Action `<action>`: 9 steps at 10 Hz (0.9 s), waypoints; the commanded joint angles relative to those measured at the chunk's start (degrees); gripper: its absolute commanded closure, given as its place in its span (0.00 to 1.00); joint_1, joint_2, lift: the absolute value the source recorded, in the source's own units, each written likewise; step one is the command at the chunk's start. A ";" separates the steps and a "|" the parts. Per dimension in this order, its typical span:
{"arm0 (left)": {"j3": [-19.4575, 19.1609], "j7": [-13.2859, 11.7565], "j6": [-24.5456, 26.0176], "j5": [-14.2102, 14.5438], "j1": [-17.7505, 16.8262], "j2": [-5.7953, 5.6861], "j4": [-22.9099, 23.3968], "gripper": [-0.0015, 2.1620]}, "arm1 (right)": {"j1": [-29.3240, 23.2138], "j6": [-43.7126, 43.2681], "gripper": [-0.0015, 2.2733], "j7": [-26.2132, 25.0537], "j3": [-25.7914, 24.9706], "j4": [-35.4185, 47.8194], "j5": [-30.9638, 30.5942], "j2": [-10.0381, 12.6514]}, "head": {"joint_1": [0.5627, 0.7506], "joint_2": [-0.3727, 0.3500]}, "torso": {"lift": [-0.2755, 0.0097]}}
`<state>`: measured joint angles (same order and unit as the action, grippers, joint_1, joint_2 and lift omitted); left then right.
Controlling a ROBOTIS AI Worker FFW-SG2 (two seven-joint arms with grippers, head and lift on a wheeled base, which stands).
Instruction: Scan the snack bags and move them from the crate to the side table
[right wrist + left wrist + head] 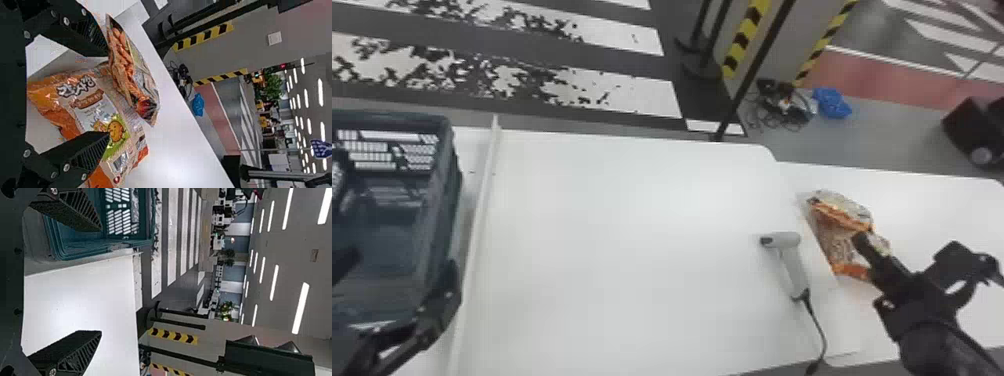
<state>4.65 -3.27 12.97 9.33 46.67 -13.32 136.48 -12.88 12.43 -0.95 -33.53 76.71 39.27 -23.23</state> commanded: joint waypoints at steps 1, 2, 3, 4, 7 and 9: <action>0.71 0.10 0.00 -0.19 -0.27 0.14 -0.25 0.03 | -6.64 -1.57 0.02 -0.01 0.40 11.88 -3.06 4.16 | 0.70 0.03 | 0.66; 1.24 0.28 0.00 -0.71 -0.53 0.14 -0.42 0.03 | -11.12 -3.85 0.02 0.08 2.51 19.00 -3.24 6.09 | 0.70 0.03 | 0.66; 1.94 1.33 0.00 -2.12 -0.71 0.22 -0.42 0.03 | -14.63 -5.26 0.03 0.08 5.32 25.86 -3.24 8.91 | 0.70 0.03 | 0.66; 2.20 2.12 0.00 -2.21 -0.79 0.31 -0.69 0.03 | -17.09 -7.19 0.03 0.16 9.10 30.34 -3.85 10.22 | 0.70 0.03 | 0.66; 2.38 4.41 -4.04 -2.91 -0.18 0.49 -2.79 0.03 | -21.66 -24.24 0.03 -2.74 26.06 37.11 -14.49 13.30 | 0.70 0.03 | 0.66; 2.38 4.32 -7.91 -2.91 1.49 0.22 -2.36 0.03 | -22.63 -24.42 0.03 -3.26 31.16 38.43 -17.04 13.30 | 0.70 0.15 | 0.66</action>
<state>6.99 1.07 5.75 6.42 47.71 -13.02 133.87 -35.15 -11.99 -4.22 -3.74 114.71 22.98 -9.94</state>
